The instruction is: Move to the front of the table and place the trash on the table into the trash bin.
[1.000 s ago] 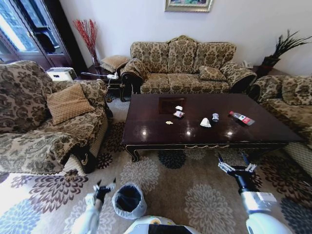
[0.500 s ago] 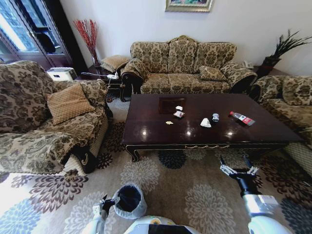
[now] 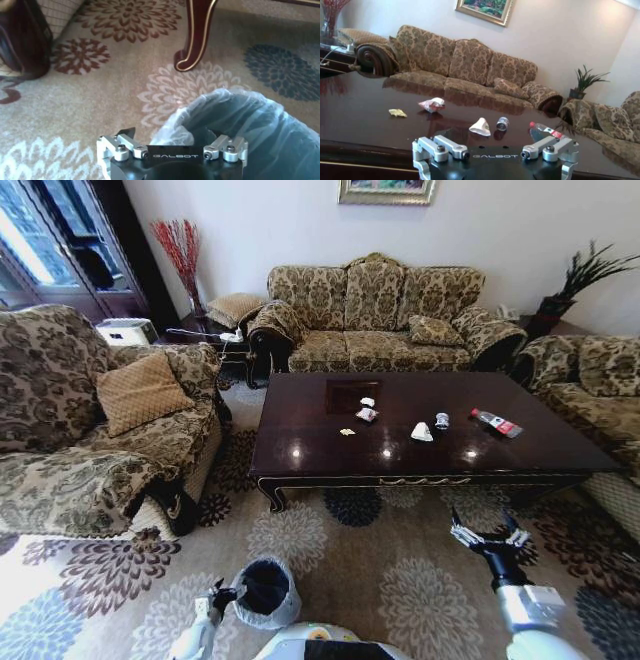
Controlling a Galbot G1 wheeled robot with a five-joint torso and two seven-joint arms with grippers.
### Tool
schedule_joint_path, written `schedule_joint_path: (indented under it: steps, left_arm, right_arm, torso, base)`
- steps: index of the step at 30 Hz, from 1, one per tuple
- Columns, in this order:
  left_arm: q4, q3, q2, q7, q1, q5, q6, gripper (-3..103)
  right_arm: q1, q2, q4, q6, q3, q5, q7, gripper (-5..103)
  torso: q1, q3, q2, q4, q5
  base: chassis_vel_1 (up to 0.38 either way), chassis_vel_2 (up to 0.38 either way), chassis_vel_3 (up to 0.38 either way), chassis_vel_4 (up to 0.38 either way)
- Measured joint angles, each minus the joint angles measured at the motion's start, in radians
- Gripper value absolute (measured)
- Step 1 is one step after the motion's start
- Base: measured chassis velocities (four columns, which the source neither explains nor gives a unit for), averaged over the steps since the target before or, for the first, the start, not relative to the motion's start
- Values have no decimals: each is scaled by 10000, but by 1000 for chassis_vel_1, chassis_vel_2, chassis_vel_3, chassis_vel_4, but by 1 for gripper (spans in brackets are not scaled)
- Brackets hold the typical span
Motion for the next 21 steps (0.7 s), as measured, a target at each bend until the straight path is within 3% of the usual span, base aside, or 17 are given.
schedule_joint_path:
  steps: [3,5,8,12,14,20,21]
  left_arm:
    - [260,22,-47,-125,-130,223,37,86]
    - [506,46,-63,-149,-240,436,-31,76]
    - [652,69,-63,-82,-321,529,-49,70]
    - [881,110,-102,29,-485,564,-56,48]
    - [915,117,-113,38,-513,571,-58,48]
    - [1112,147,-154,85,-673,633,-61,22]
    - [1112,147,-154,85,-673,633,-61,22]
  right_arm:
    - [-56,58,-16,113,17,-35,61,100]
    - [-121,81,-12,158,35,-54,111,100]
    - [-164,63,5,157,59,-54,132,100]
    - [-128,-16,2,129,79,-55,173,100]
    - [-119,-23,6,117,79,-55,178,100]
    - [-55,-30,44,58,65,-55,198,100]
    - [-55,-30,44,58,65,-55,198,100]
  torso:
    - [0,0,0,0,0]
    - [0,0,0,-1,-1]
    - [0,0,0,0,0]
    - [0,0,0,0,1]
    - [0,0,0,0,0]
    - [0,0,0,1,4]
    - [0,0,0,1,4]
  base:
    - [0,0,0,0]
    - [0,0,0,0]
    - [0,0,0,0]
    - [0,0,0,0]
    - [0,0,0,0]
    - [0,0,0,0]
    - [0,0,0,0]
